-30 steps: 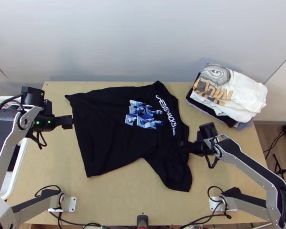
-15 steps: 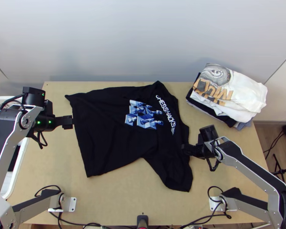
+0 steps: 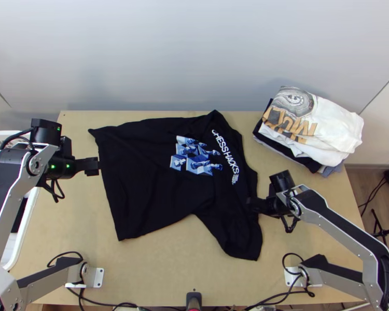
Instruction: Fold the t-shirt
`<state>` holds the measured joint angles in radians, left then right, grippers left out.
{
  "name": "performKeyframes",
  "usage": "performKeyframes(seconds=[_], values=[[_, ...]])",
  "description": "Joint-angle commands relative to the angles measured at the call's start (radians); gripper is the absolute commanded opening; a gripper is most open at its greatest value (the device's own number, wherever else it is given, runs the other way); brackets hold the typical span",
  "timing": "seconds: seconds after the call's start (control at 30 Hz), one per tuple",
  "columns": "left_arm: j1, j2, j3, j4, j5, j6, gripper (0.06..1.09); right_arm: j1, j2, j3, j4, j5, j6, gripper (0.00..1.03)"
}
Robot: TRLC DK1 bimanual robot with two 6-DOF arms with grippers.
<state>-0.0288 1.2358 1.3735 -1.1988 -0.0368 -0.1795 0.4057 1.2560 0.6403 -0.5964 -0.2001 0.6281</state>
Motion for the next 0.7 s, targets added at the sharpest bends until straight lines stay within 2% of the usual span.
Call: performKeyframes(seconds=[0.0,0.37,0.5,0.57,0.63,0.67], values=[[0.003,-0.007,0.004,-0.002,0.002,0.003,1.05,0.004,0.02,0.002,0.003,0.045,-0.008,0.43],[0.012,-0.004,0.002,-0.002,0.002,0.003,1.05,0.002,0.023,-0.024,0.055,0.065,-0.021,0.42],[0.012,-0.004,-0.004,-0.004,0.002,0.002,1.05,0.002,0.01,-0.056,0.124,0.065,-0.021,0.12],[0.012,-0.004,-0.007,-0.002,0.002,0.003,1.05,0.002,-0.012,-0.083,0.173,0.065,-0.021,0.11],[0.015,-0.007,-0.019,-0.004,0.0,0.009,1.05,0.002,-0.03,-0.103,0.21,0.065,-0.021,0.03],[0.02,-0.01,-0.036,-0.004,-0.002,0.025,1.05,0.002,-0.036,-0.111,0.224,0.065,-0.021,0.03]])
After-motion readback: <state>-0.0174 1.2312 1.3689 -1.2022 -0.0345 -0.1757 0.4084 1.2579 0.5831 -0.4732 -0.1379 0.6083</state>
